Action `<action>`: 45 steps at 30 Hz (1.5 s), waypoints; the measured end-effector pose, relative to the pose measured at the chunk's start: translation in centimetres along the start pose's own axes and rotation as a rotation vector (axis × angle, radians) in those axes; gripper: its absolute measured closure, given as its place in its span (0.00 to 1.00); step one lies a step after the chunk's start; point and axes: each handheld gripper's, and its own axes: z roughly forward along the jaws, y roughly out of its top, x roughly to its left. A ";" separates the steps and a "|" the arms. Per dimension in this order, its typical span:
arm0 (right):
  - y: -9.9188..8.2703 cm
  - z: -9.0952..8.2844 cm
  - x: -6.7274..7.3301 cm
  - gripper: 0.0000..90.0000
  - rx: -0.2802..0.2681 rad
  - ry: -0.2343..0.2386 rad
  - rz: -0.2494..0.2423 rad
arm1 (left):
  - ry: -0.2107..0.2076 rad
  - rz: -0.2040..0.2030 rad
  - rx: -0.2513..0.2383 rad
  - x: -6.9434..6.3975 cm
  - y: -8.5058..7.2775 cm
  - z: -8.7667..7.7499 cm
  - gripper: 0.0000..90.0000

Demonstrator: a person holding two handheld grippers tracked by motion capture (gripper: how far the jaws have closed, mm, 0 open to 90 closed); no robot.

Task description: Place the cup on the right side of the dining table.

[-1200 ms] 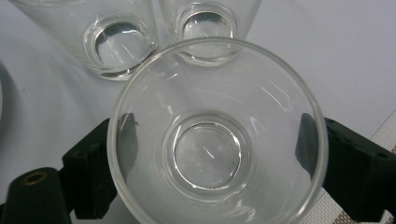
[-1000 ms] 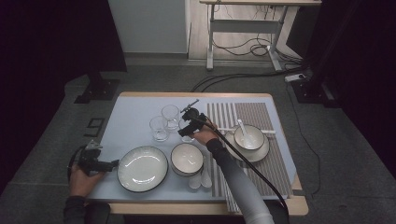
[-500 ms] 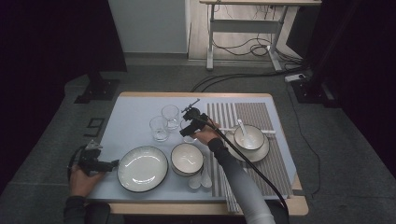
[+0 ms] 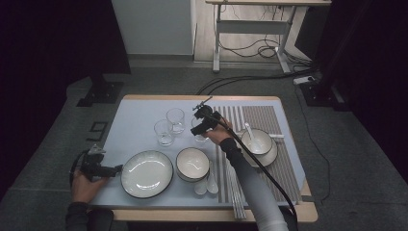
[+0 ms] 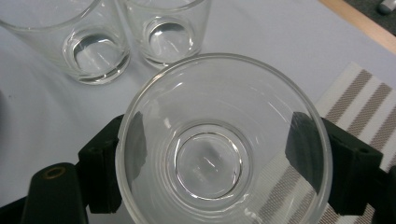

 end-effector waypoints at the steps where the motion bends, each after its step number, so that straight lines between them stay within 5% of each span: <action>1: 0.0 -0.3 -0.2 0.20 -0.004 -0.004 0.006 | 0.000 0.000 0.000 0.0 0.0 0.0 0.00; 26: 0.0 -3.0 -4.4 0.20 -0.030 -0.117 0.081 | 0.000 0.000 0.000 0.0 0.0 0.0 0.00; 45: -1.2 -0.9 -7.1 0.20 0.008 -0.151 0.154 | 0.000 -0.001 0.000 0.0 0.0 0.0 0.00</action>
